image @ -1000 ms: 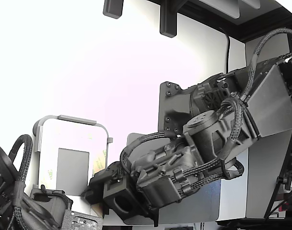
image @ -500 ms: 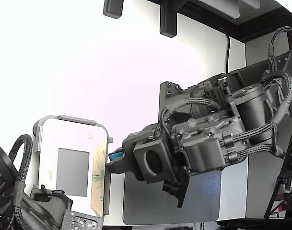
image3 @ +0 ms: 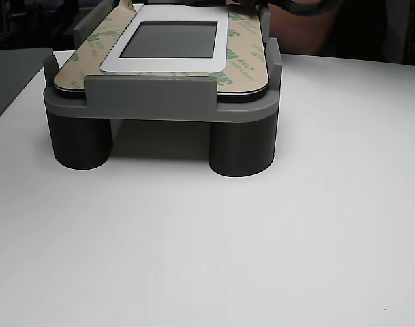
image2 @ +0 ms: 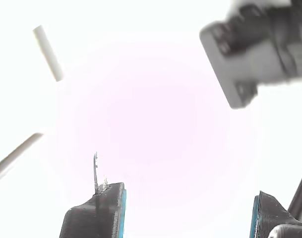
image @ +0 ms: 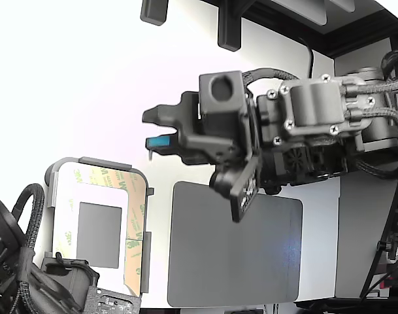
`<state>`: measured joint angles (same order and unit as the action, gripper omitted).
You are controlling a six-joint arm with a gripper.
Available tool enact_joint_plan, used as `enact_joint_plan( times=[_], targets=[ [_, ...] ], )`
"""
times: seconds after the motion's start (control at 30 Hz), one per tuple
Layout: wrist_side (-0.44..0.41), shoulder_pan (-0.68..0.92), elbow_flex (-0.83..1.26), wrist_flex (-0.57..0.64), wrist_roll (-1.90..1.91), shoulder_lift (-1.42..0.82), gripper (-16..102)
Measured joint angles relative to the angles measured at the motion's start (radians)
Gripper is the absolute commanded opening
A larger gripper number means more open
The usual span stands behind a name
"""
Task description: Peel off protective film from adhesive tape.
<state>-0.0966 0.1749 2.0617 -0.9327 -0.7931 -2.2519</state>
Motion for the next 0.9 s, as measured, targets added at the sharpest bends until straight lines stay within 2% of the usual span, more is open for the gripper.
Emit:
enact_joint_plan(
  times=[0.2,0.4,0.7,0.77,0.9],
  targets=[
    [0.035,-0.161,0.135,-0.021,0.512,-0.153,100],
    [0.109,-0.298,0.336,-0.005,0.819,-0.356,100],
    [0.179,-0.357,0.589,-0.023,0.859,-0.658,100],
    [0.209,-0.356,0.603,-0.026,0.841,-0.681,100],
    [0.21,-0.356,0.603,-0.026,0.839,-0.683,100]
  ],
)
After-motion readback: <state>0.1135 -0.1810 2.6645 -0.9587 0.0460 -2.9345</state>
